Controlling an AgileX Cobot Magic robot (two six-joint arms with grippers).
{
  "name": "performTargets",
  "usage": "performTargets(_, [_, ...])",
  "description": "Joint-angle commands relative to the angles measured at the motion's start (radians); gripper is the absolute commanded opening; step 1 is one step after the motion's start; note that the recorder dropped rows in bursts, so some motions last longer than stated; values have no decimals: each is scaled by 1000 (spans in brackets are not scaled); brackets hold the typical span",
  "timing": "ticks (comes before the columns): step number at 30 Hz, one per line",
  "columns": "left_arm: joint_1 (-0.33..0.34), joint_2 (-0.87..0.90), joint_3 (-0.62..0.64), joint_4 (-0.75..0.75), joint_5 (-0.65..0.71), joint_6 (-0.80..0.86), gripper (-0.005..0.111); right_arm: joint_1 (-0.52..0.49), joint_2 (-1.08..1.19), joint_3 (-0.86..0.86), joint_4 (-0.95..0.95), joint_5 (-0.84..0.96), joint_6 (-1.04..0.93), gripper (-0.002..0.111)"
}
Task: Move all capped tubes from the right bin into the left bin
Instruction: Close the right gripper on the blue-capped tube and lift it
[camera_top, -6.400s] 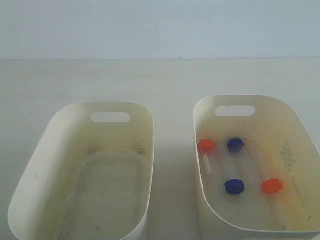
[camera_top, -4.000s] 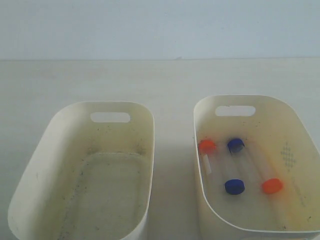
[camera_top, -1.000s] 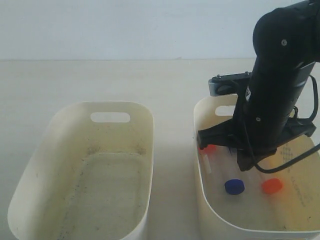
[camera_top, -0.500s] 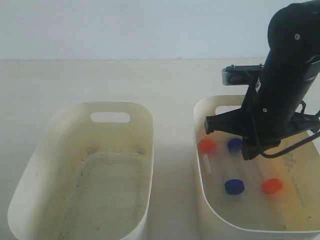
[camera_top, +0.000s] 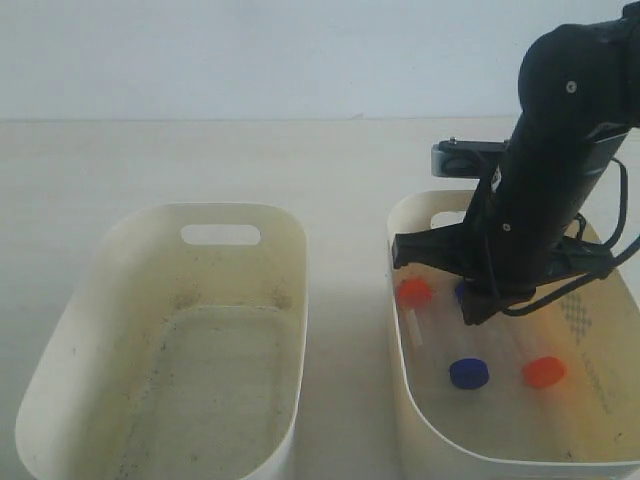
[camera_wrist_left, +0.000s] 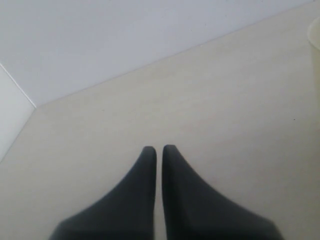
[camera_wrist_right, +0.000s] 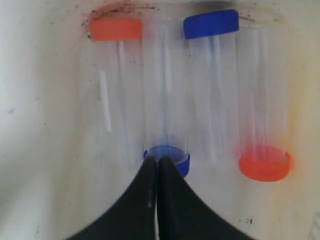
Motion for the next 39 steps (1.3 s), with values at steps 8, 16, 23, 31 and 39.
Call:
performTargets(8, [-5,0,-4,-3,-3,-10,4,-7,29,2,-83,9,-24,0])
performTargets(16, [-5,0,-4,-3,-3,-10,4,-7,29,2,-83,8,-24,0])
performTargets(23, [-5,0,-4,-3,-3,-10,4,-7,29,63,-83,-64,-27,0])
performTargets(31, [-5,0,-4,-3,-3,-10,4,-7,29,86,-133,-130,-70,0])
performTargets(39, [-5,0,-4,-3,-3,-10,4,-5,29,86,-83,-160,-149,43])
